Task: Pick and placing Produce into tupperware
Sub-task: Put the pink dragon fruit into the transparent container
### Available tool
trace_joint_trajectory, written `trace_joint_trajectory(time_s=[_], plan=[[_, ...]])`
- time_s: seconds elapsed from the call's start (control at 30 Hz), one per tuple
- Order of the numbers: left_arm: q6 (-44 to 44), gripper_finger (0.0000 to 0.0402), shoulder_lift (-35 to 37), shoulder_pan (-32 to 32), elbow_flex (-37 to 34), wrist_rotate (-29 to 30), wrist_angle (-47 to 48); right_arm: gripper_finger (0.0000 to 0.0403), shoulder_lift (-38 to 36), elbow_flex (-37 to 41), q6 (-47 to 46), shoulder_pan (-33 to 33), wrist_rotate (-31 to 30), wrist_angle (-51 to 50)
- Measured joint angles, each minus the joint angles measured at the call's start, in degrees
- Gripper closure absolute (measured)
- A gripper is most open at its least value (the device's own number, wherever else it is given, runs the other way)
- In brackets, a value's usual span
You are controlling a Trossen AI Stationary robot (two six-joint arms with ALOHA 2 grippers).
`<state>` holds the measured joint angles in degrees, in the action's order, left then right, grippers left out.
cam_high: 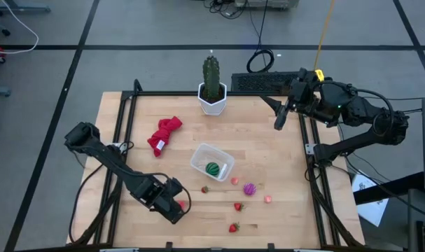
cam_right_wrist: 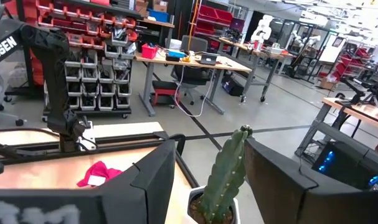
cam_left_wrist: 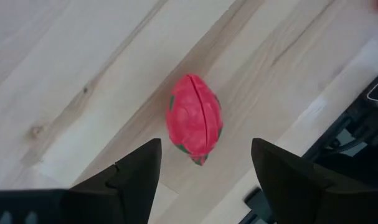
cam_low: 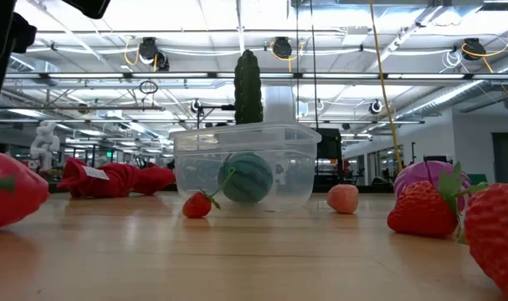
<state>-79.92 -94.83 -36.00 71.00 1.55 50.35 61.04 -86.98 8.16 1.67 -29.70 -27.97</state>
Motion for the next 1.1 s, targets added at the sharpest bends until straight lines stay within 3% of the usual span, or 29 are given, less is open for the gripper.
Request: trace_joint_trajectory(time_s=[0.37,0.87,1.1], plan=[[-4.3,0.0142,-0.1,-0.9,0.0,0.0,-1.4,0.022,0.0,0.0,0.0,0.0,0.0,0.0],[-7.6,0.0014,-0.1,-1.2,0.0,1.5,-1.0,0.022,0.0,0.0,-1.5,0.0,0.0,-0.1],[-7.2,0.0006,-0.1,-2.0,0.0,3.2,-1.1,0.022,0.0,0.0,-1.5,0.0,0.0,-0.1]])
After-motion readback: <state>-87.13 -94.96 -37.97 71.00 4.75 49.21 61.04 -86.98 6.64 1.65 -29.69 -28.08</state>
